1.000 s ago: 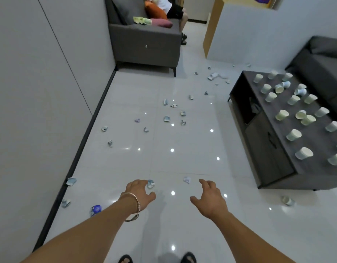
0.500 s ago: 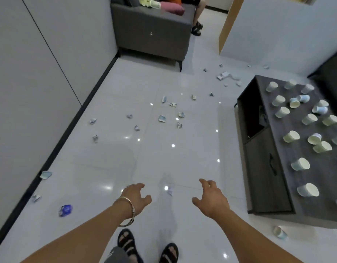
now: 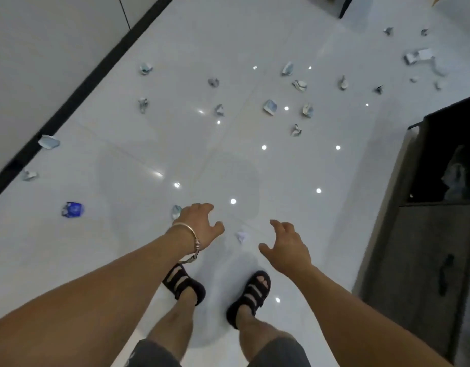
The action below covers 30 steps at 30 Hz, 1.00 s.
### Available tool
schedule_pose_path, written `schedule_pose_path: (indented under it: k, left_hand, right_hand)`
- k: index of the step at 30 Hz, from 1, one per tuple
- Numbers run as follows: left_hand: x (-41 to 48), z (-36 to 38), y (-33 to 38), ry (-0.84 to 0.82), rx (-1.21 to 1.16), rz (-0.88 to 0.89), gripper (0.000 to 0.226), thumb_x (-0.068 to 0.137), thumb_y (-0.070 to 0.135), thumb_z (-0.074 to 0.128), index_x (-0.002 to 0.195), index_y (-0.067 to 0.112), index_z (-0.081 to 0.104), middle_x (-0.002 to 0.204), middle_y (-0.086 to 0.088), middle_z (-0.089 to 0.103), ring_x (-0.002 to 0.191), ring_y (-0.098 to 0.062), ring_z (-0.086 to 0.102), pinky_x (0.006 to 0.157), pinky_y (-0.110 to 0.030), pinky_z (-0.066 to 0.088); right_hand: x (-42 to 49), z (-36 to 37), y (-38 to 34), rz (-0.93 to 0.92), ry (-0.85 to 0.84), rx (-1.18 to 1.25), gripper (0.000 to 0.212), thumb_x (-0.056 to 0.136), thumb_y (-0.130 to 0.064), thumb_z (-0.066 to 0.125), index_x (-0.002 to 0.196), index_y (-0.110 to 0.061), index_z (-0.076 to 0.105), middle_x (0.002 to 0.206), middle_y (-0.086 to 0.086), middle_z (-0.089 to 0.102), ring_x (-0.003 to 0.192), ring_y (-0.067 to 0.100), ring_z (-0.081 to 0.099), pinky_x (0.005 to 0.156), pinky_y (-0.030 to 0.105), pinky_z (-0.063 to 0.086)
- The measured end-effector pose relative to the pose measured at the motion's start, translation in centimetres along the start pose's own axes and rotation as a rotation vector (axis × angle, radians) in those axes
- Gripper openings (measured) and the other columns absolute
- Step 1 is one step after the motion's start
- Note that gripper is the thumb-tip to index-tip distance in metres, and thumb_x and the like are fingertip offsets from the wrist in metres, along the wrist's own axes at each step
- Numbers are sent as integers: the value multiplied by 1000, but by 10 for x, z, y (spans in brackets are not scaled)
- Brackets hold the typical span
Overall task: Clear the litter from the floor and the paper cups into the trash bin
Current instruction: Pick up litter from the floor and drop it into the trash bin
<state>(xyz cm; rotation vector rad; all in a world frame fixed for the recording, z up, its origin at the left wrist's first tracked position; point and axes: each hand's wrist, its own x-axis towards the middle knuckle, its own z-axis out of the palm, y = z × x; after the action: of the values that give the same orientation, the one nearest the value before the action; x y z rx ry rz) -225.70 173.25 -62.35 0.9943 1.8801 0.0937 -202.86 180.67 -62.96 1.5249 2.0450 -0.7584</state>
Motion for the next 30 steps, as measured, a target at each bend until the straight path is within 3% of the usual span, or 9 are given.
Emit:
schedule_pose_path:
  k: [7, 13, 18, 24, 27, 30]
  left_hand:
    - [112, 130, -59, -49, -146, -208, 64, 90, 48, 50, 144, 20, 32, 150, -4, 32, 136, -23, 29, 112, -36, 27]
    - [208, 261, -97, -82, -219, -306, 60, 88, 48, 53, 141, 25, 37, 144, -2, 38, 127, -23, 40, 106, -36, 34]
    - [257, 328, -130, -73, -257, -326, 61, 86, 49, 55, 139, 24, 40, 142, -3, 41, 123, -24, 46, 104, -34, 36]
    - [275, 353, -144, -87, -265, -327, 59, 86, 47, 56, 138, 22, 42, 139, -6, 46, 122, -25, 48, 105, -34, 37]
    - [270, 342, -137, -77, -326, -348, 58, 86, 47, 55, 137, 23, 43, 137, -4, 49, 122, -23, 49, 105, -36, 38]
    - [263, 325, -128, -55, -399, -346, 58, 85, 47, 58, 136, 24, 43, 135, -2, 51, 121, -22, 50, 103, -35, 40]
  right_hand:
    - [155, 124, 57, -109, -184, -100, 73, 88, -43, 59, 150, -25, 26, 149, 4, 31, 120, 27, 50, 88, 37, 47]
    - [257, 258, 112, -247, -244, -232, 80, 85, -48, 64, 149, -26, 22, 147, 4, 30, 110, 28, 54, 76, 34, 46]
    - [310, 332, 142, -343, -192, -292, 73, 81, -34, 70, 142, -23, 30, 136, 10, 35, 97, 31, 55, 66, 33, 44]
    - [326, 357, 151, -423, -72, -201, 29, 88, -23, 64, 111, -7, 57, 106, 13, 54, 81, 30, 58, 64, 37, 50]
    - [321, 343, 138, -379, -158, -163, 17, 88, -28, 65, 94, -13, 60, 90, 2, 56, 75, 23, 57, 61, 31, 43]
    - [308, 324, 117, -413, -157, -150, 15, 87, -33, 64, 91, -19, 62, 86, -2, 60, 70, 17, 56, 61, 30, 45]
